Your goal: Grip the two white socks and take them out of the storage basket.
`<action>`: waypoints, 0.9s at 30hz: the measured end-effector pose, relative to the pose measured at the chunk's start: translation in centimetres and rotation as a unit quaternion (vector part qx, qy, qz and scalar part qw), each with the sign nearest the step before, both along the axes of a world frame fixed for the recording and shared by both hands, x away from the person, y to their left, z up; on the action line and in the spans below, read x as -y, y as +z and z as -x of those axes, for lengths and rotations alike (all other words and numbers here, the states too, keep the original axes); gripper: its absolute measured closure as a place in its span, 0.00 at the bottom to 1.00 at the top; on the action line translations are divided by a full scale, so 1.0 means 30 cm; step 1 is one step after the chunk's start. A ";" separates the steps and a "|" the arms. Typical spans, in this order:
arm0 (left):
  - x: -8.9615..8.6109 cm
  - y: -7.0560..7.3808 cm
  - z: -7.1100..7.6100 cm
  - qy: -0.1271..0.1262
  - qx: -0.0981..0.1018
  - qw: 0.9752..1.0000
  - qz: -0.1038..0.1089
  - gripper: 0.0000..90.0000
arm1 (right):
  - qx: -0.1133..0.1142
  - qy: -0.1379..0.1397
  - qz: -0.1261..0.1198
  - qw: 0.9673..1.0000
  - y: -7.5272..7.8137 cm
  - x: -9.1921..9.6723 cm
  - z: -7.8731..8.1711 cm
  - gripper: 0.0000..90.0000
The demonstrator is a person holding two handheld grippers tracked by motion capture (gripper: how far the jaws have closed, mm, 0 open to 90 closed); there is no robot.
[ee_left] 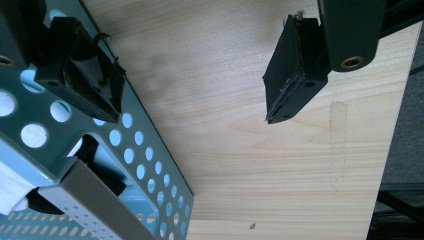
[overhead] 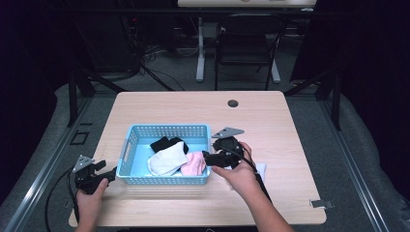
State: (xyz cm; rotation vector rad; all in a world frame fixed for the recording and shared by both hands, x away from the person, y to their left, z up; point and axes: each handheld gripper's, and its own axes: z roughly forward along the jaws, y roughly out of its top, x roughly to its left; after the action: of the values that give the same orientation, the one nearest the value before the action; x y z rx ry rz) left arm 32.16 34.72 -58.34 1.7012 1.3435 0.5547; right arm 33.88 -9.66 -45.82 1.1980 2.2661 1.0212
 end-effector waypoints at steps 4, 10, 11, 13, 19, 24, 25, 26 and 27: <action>0.000 0.000 0.000 0.000 0.000 1.000 0.000 0.27 | -0.022 -0.002 0.016 1.000 -0.004 -0.054 -0.044 0.46; 0.000 0.000 0.000 0.000 0.000 1.000 0.001 0.27 | -0.037 0.012 0.051 0.998 -0.029 -0.140 -0.094 0.57; 0.000 0.000 0.000 0.000 0.000 1.000 0.000 0.27 | -0.038 0.016 0.053 0.998 -0.032 -0.151 -0.100 0.59; -0.002 0.002 0.000 -0.002 -0.003 1.000 -0.001 0.27 | -0.046 0.020 0.054 0.997 -0.041 -0.177 -0.118 0.59; -0.002 0.002 -0.001 -0.002 -0.004 1.000 0.000 0.27 | -0.096 0.007 0.043 0.994 -0.067 -0.232 -0.174 0.63; -0.002 0.002 -0.001 -0.003 -0.003 1.000 -0.001 0.27 | -0.121 0.002 0.039 0.992 -0.101 -0.269 -0.203 0.71; -0.002 0.001 -0.001 -0.003 -0.003 1.000 0.000 0.27 | -0.126 -0.001 0.036 0.991 -0.109 -0.276 -0.208 0.72; -0.002 0.001 -0.001 -0.003 -0.003 1.000 -0.001 0.27 | -0.133 0.000 0.035 0.990 -0.115 -0.282 -0.215 0.72; -0.001 0.000 -0.001 -0.002 -0.001 1.000 0.000 0.27 | -0.140 -0.001 0.036 0.989 -0.121 -0.288 -0.221 0.73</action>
State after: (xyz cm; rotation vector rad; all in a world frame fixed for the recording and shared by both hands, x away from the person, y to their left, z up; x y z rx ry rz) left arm 32.20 34.73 -58.34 1.7043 1.3411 0.5508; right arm 40.52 -1.03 -49.44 1.3868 2.4872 0.8031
